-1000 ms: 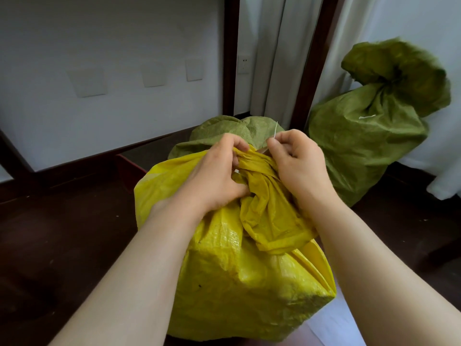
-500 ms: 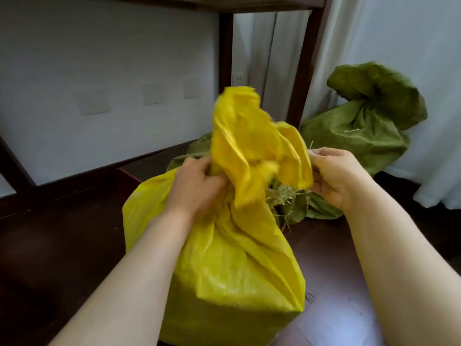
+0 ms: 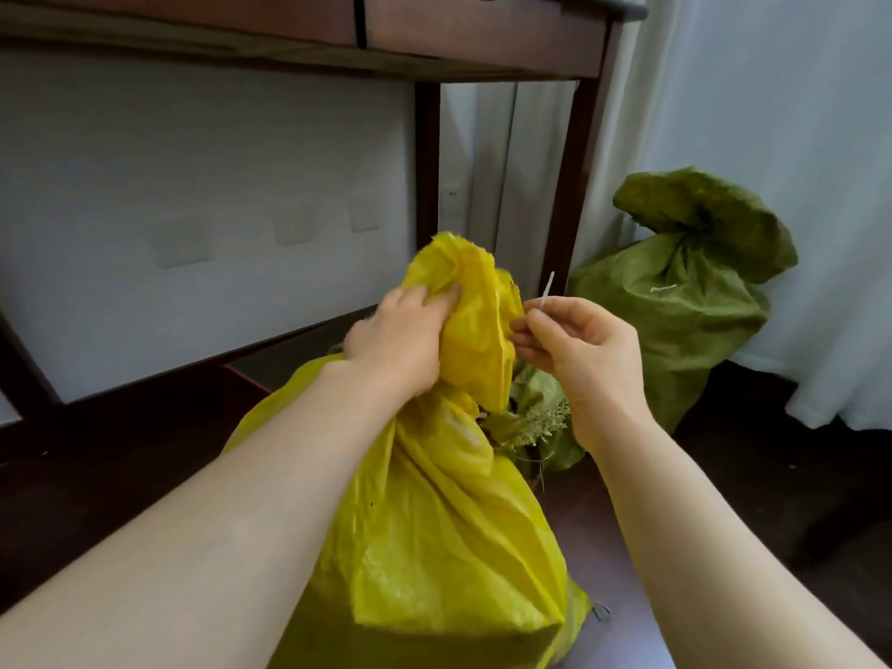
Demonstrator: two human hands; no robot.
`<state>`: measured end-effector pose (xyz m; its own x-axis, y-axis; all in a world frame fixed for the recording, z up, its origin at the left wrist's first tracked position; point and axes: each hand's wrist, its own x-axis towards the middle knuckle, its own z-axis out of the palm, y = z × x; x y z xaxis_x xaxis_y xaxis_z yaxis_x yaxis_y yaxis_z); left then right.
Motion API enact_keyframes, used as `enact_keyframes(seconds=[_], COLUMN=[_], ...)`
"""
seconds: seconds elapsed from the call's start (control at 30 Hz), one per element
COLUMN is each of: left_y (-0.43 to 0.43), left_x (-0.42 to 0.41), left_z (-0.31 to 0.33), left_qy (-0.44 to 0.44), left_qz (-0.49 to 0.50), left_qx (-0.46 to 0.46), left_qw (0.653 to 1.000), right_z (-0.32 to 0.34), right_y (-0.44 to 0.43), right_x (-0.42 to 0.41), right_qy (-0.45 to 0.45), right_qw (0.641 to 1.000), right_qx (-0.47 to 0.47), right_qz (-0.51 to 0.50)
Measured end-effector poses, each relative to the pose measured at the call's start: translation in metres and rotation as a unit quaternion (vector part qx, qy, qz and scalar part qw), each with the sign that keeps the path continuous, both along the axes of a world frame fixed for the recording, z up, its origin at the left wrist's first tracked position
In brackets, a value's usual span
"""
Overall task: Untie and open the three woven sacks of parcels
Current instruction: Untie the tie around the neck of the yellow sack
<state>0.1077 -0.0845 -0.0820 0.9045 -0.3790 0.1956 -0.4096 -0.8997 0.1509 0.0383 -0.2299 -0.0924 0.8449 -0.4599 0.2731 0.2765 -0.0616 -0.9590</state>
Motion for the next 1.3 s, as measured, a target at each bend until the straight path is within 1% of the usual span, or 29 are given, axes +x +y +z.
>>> enact_keyframes(seconds=[0.07, 0.1, 0.13, 0.17, 0.2, 0.27, 0.3, 0.33, 0.37, 0.43, 0.53, 0.63, 0.7, 0.8, 0.93, 1.0, 1.07, 1.2, 1.3], left_y=[0.0, 0.0, 0.001, 0.002, 0.004, 0.009, 0.014, 0.02, 0.028, 0.042, 0.053, 0.039, 0.018, -0.018, -0.065, -0.088, -0.108, -0.135, -0.156], left_x=[0.005, 0.007, 0.01, 0.012, 0.016, 0.025, 0.028, 0.032, 0.037, 0.046, 0.055, 0.054, 0.054, 0.057, 0.066, 0.077, 0.094, 0.134, 0.158], left_z=[-0.008, -0.011, -0.012, -0.009, -0.003, 0.012, 0.019, 0.025, 0.03, 0.043, 0.076, 0.11, 0.127, 0.156, 0.208, 0.235, 0.262, 0.307, 0.333], left_qy=[0.082, 0.123, 0.162, 0.199, 0.235, 0.289, 0.295, 0.278, 0.245, 0.178, 0.119, 0.036, -0.012, -0.093, -0.18, -0.213, -0.226, -0.17, -0.142], left_qz=[-0.017, -0.015, -0.015, -0.022, -0.034, -0.064, -0.077, -0.085, -0.091, -0.094, -0.111, -0.135, -0.137, -0.133, -0.141, -0.13, -0.102, -0.035, -0.006], left_qx=[0.131, 0.163, 0.168, 0.142, 0.084, -0.09, -0.161, -0.2, -0.204, -0.179, -0.144, -0.072, -0.08, -0.135, -0.157, -0.163, -0.174, -0.212, -0.212], left_qw=[0.988, 0.979, 0.972, 0.969, 0.968, 0.951, 0.939, 0.936, 0.944, 0.963, 0.976, 0.987, 0.987, 0.978, 0.961, 0.955, 0.953, 0.962, 0.967], right_z=[0.002, 0.005, 0.008, 0.012, 0.017, 0.031, 0.041, 0.052, 0.066, 0.096, 0.129, 0.147, 0.155, 0.175, 0.221, 0.247, 0.271, 0.309, 0.334], right_y=[0.002, 0.003, 0.004, 0.006, 0.008, 0.013, 0.016, 0.019, 0.023, 0.029, 0.037, 0.036, 0.03, 0.009, -0.035, -0.058, -0.079, -0.114, -0.138], right_x=[0.001, 0.001, 0.002, 0.004, 0.006, 0.017, 0.026, 0.036, 0.045, 0.064, 0.084, 0.103, 0.112, 0.12, 0.129, 0.135, 0.147, 0.188, 0.227], right_qy=[-0.008, -0.015, -0.022, -0.028, -0.032, -0.022, -0.007, 0.007, 0.017, 0.02, 0.012, -0.023, -0.058, -0.117, -0.208, -0.243, -0.269, -0.289, -0.269], right_qw=[1.0, 0.999, 0.999, 0.998, 0.997, 0.997, 0.997, 0.997, 0.996, 0.996, 0.996, 0.994, 0.99, 0.978, 0.957, 0.946, 0.937, 0.924, 0.934], right_qx=[0.01, 0.014, 0.015, 0.015, 0.018, 0.032, 0.042, 0.052, 0.056, 0.043, 0.004, 0.033, 0.038, 0.037, 0.089, 0.13, 0.172, 0.223, 0.201], right_qz=[-0.023, -0.035, -0.046, -0.056, -0.065, -0.07, -0.067, -0.064, -0.063, -0.071, -0.087, -0.103, -0.125, -0.17, -0.182, -0.169, -0.143, -0.117, -0.123])
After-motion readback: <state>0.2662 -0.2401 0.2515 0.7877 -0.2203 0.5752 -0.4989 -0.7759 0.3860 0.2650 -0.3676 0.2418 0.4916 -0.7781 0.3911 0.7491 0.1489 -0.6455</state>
